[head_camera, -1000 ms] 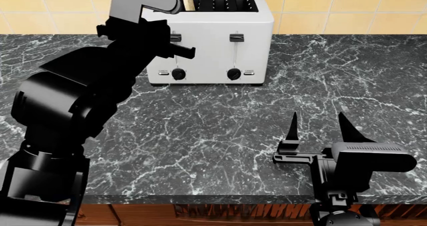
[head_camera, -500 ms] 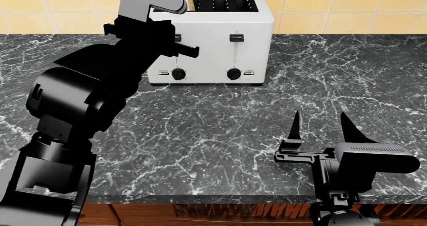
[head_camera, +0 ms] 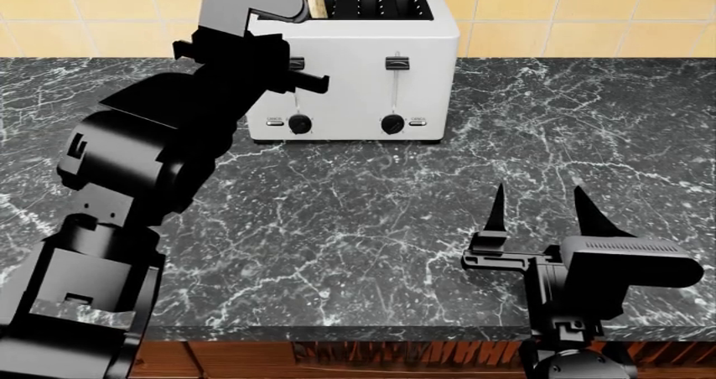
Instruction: Push down the lever of the toaster to turn it on.
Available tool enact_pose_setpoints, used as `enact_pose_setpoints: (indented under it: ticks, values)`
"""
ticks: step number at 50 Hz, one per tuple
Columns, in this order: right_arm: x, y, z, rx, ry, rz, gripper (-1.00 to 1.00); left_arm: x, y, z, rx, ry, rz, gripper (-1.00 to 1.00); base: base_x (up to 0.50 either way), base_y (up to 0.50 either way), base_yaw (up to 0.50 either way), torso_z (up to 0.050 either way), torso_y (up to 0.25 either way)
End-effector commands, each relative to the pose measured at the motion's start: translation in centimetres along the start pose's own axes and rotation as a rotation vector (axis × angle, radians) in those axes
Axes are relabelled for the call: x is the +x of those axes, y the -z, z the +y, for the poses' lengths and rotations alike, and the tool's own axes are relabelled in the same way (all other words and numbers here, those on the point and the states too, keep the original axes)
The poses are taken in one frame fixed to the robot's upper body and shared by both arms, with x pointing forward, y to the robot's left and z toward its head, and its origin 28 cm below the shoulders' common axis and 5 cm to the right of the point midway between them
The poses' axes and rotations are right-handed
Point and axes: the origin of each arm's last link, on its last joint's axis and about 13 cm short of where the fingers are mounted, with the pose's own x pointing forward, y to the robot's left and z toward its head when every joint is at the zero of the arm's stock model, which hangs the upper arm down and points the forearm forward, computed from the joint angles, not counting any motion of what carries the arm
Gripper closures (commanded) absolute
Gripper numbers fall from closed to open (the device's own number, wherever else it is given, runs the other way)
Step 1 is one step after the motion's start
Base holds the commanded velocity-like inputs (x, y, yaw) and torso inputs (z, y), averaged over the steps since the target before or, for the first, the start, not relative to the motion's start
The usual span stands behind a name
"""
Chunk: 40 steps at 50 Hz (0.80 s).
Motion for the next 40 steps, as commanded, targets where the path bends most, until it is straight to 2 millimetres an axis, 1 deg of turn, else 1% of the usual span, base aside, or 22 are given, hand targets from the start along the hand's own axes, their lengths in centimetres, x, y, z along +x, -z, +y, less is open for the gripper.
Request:
enact_pose_setpoints:
  ticks: [1, 4, 7, 12, 26, 33, 40]
  values:
    - [0.0, 1.3, -0.1, -0.017, 0.007, 0.065, -1.0, 0.8, 0.8, 0.2, -0.01, -0.004, 0.011, 1.0, 0.0, 0.0, 0.0, 0.0, 0.0]
    - [0.1, 1.5, -0.1, -0.018, 0.008, 0.069, -1.0, 1.0, 1.4, 0.0, -0.013, 0.002, 0.021, 1.0, 0.0, 0.0, 0.0, 0.0, 0.0]
    - [0.1, 1.6, -0.1, -0.017, 0.008, 0.073, -1.0, 1.2, 2.4, -0.2, -0.023, 0.009, 0.042, 1.0, 0.0, 0.0, 0.0, -0.003, 0.0]
    - [0.2, 1.9, -0.1, -0.019, 0.008, 0.08, -1.0, 1.5, 4.8, -0.6, -0.047, 0.024, 0.096, 1.0, 0.0, 0.0, 0.0, -0.002, 0.0]
    - [-0.1, 2.4, -0.1, -0.014, -0.001, 0.096, -1.0, 0.8, 9.7, -1.2, -0.073, 0.033, 0.213, 1.0, 0.0, 0.0, 0.0, -0.002, 0.0]
    - [-0.3, 2.5, -0.1, -0.013, -0.001, 0.098, -1.0, 0.7, 11.2, -1.3, -0.085, 0.029, 0.255, 1.0, 0.0, 0.0, 0.0, -0.003, 0.0]
    - [-0.4, 2.2, -0.2, -0.014, 0.003, 0.093, -1.0, 0.7, 11.3, -1.3, -0.087, 0.026, 0.261, 1.0, 0.01, 0.0, 0.0, -0.003, 0.0]
